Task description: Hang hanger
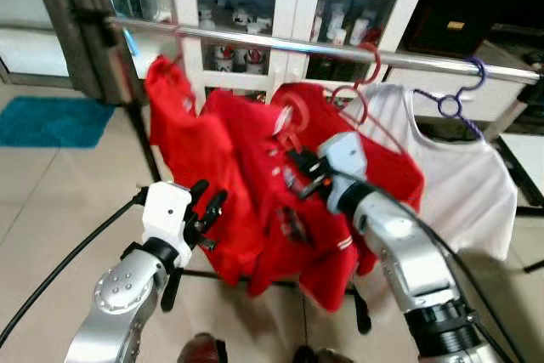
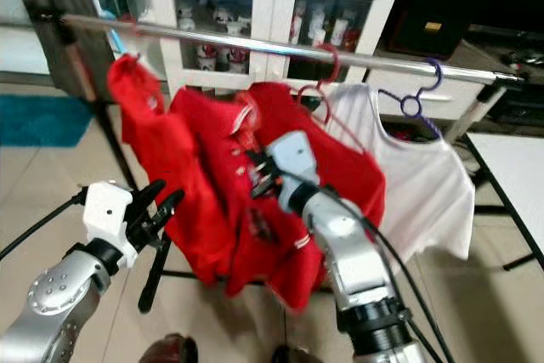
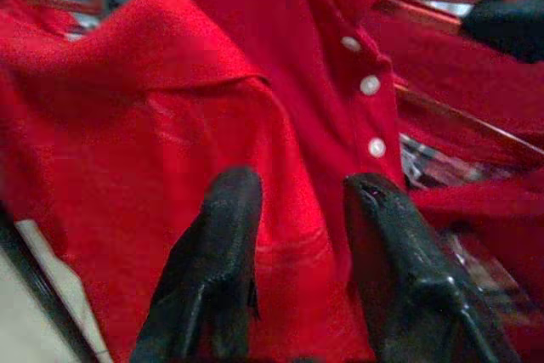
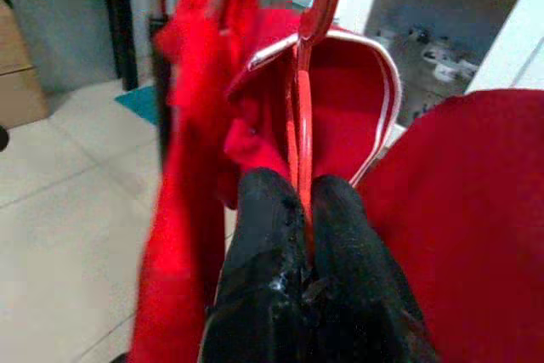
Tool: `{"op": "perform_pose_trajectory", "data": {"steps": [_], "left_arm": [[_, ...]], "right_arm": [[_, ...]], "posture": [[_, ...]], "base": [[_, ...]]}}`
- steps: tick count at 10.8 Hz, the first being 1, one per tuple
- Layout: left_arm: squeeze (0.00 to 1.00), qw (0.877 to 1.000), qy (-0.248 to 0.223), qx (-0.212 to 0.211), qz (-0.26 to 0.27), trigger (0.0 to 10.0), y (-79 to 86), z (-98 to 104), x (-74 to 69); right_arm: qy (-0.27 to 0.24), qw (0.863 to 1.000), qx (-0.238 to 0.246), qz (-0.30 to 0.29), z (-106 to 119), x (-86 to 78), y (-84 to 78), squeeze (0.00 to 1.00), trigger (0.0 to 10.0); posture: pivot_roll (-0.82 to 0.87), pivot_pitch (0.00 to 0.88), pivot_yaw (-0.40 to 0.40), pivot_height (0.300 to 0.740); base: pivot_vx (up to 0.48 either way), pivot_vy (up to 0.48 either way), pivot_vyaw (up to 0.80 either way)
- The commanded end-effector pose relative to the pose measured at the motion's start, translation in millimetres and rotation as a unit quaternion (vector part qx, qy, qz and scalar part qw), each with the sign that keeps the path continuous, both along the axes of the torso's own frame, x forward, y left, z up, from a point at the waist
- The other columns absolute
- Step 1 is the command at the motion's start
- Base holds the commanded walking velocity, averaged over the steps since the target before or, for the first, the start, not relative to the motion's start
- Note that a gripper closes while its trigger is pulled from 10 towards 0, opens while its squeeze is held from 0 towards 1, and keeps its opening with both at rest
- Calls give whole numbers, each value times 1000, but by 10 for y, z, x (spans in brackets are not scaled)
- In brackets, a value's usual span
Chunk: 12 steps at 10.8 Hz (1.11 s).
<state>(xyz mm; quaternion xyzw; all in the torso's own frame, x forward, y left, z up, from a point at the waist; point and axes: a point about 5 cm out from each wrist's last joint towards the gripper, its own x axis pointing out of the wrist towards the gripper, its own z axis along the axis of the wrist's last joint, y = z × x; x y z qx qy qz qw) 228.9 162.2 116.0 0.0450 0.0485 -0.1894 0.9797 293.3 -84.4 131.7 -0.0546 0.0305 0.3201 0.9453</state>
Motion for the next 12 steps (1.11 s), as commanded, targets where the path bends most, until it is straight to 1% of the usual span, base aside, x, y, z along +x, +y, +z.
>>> {"op": "perform_pose_trajectory", "data": {"steps": [1,2,6,7,8,9,10,11,12], "left_arm": [[0,1000,2,-4,4,10000,-8,-10,-10],[0,1000,2,-3,5,10000,0,-9,-12],[0,1000,-2,-3,3,10000,4,4,12],[0,1000,-2,-5,-5,10000,-16,11,29],[0,1000,-4,-13,-27,10000,-55,28,45],[1000,998,-24,-20,-59,10000,-126,96,165],[1000,998,-29,15,-58,10000,-129,96,307],[0,997,-34,37,-63,10000,-152,95,467],[0,996,-41,42,-61,10000,-165,106,533]], "right_arm": [[-23,1000,1,-1,109,7,-27,0,0],[-19,1000,3,-2,111,10,-28,0,0],[-15,1000,5,-4,119,25,-79,0,0],[-16,1000,6,-1,137,25,-84,0,0],[-18,1000,7,8,166,21,-80,0,0],[-13,999,19,37,240,1,-37,0,0],[-4,998,36,59,298,-28,-5,0,0],[2,994,54,91,371,-89,12,0,0],[1,993,57,104,406,-122,16,0,0]], "posture": [[91,22,-59,740],[91,24,-58,740],[90,21,-56,740],[91,19,-56,740],[93,17,-59,740],[89,18,-60,740],[86,19,-57,740],[85,17,-49,740],[85,17,-49,740]], "base": [[-247,0,0],[-240,0,0],[0,0,0],[0,0,0],[0,0,0],[0,0,0],[0,0,0],[0,0,0],[0,0,0]]}}
